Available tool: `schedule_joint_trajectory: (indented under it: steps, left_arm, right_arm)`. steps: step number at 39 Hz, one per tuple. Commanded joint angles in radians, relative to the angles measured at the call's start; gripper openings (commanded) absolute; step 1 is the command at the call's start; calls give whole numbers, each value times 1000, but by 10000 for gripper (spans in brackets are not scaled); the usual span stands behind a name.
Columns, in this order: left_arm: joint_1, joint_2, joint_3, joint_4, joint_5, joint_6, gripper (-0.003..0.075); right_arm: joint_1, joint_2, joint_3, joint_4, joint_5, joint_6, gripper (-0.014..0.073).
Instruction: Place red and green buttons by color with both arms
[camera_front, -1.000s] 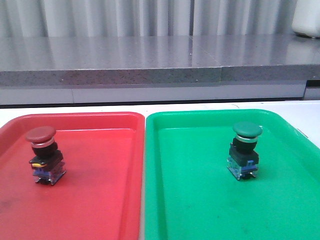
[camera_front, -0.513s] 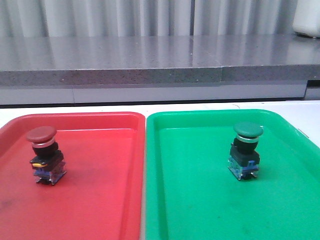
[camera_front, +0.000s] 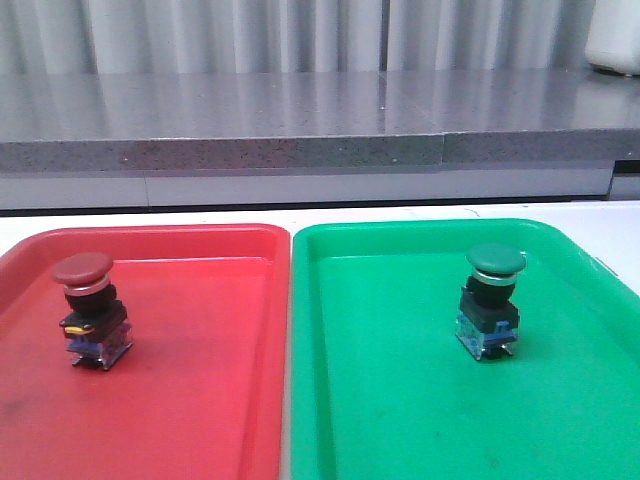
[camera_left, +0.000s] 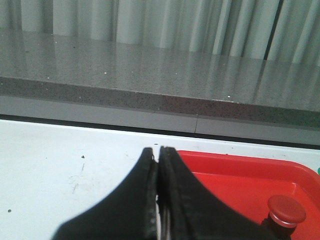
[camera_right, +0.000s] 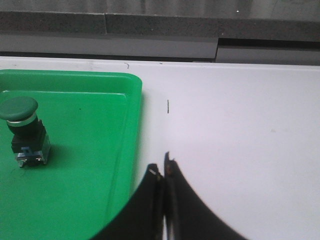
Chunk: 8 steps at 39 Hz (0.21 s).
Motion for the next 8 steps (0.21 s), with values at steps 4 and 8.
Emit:
schedule_joint_trajectory:
  steps: [4,8]
  left_arm:
    - [2,-16,23,-9,-87,-5,-20]
    - [2,-16,23,-9,-87,-5,-20]
  right_arm:
    - [-7,-16,-7,-11,-73,-11,-71]
    - [-7,-16,-7,-11,-73,-11,-71]
